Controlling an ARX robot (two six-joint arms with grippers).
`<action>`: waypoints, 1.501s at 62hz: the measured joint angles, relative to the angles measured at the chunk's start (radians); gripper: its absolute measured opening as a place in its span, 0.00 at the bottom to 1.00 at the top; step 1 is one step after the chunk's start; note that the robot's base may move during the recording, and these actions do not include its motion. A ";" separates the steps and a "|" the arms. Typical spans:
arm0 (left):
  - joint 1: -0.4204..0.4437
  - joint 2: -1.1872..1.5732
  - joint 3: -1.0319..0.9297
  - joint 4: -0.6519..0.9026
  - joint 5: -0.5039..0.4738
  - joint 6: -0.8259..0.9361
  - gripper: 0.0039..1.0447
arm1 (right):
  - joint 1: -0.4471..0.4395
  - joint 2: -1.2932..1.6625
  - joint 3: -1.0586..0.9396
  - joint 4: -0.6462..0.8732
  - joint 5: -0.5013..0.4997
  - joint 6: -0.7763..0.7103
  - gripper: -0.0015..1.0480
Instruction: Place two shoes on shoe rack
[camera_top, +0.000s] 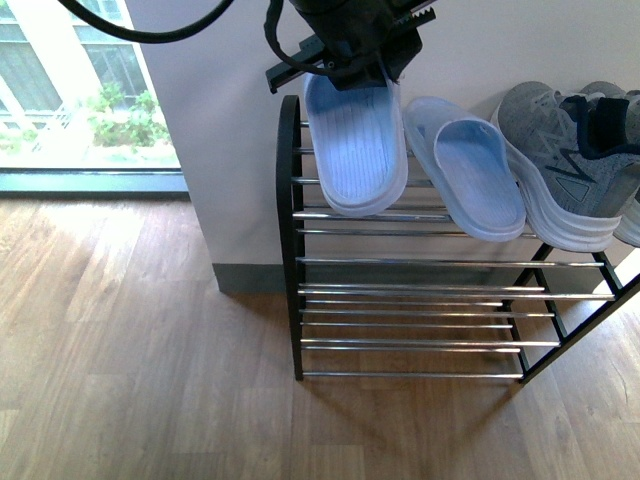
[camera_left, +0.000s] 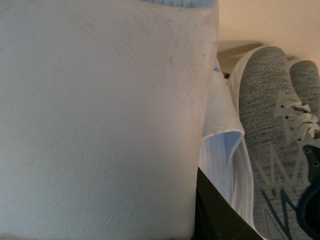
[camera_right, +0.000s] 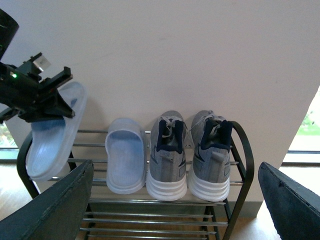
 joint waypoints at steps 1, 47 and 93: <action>-0.002 0.012 0.011 -0.004 -0.011 -0.002 0.01 | 0.000 0.000 0.000 0.000 0.000 0.000 0.91; -0.006 0.171 0.205 -0.077 0.004 -0.045 0.58 | 0.000 0.000 0.000 0.000 0.000 0.000 0.91; 0.101 -0.522 -0.794 0.981 -0.534 0.572 0.59 | 0.000 0.000 0.000 0.000 0.000 0.000 0.91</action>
